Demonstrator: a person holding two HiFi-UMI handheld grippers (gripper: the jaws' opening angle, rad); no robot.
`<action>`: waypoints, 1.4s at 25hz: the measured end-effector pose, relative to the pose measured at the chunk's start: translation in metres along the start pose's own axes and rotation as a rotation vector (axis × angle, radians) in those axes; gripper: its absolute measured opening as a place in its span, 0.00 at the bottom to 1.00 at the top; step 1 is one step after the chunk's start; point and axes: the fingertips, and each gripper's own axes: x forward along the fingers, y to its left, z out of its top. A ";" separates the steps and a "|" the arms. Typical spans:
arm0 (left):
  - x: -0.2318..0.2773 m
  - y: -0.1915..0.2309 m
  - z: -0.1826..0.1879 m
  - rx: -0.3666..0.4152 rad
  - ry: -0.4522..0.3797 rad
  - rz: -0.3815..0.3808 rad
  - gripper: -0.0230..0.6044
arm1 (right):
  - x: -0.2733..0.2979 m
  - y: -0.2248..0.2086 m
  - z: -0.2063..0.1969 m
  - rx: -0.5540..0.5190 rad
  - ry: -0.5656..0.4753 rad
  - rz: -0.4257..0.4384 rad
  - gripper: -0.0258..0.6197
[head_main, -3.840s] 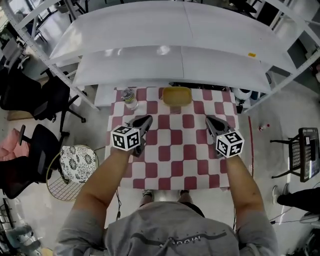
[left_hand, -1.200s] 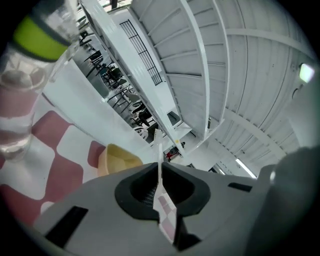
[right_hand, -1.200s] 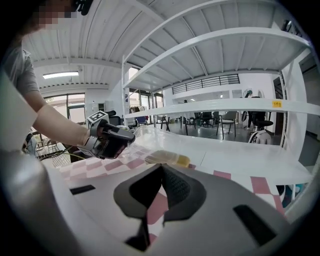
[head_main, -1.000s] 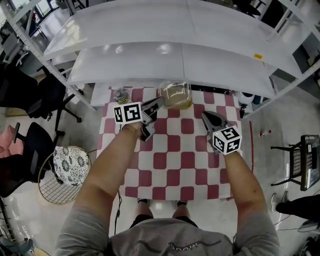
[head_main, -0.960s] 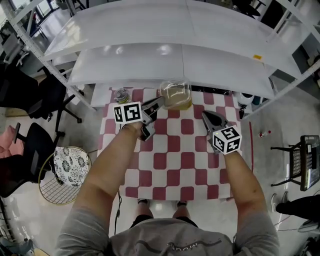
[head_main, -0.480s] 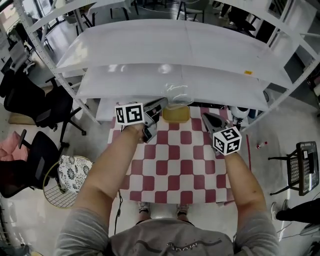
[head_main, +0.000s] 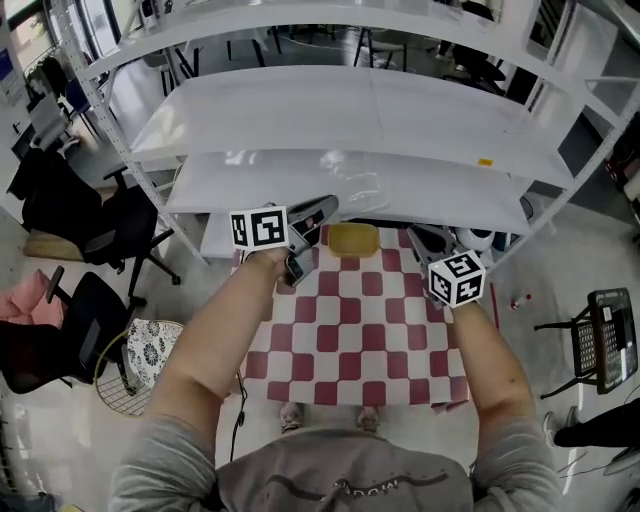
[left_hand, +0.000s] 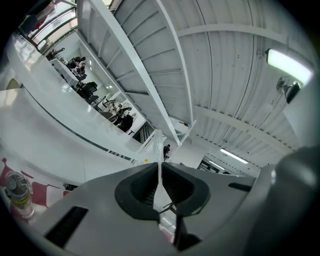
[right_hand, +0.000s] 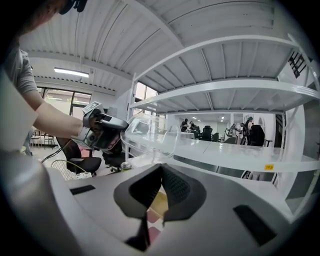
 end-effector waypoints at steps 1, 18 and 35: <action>-0.003 -0.005 0.001 0.004 0.000 -0.001 0.09 | -0.002 0.002 0.004 -0.003 -0.004 0.002 0.08; -0.056 -0.056 -0.015 0.034 0.033 -0.022 0.09 | -0.042 0.030 0.027 -0.032 -0.007 0.009 0.08; -0.105 -0.038 -0.096 -0.016 0.076 0.025 0.09 | -0.054 0.051 -0.009 0.029 0.031 0.028 0.08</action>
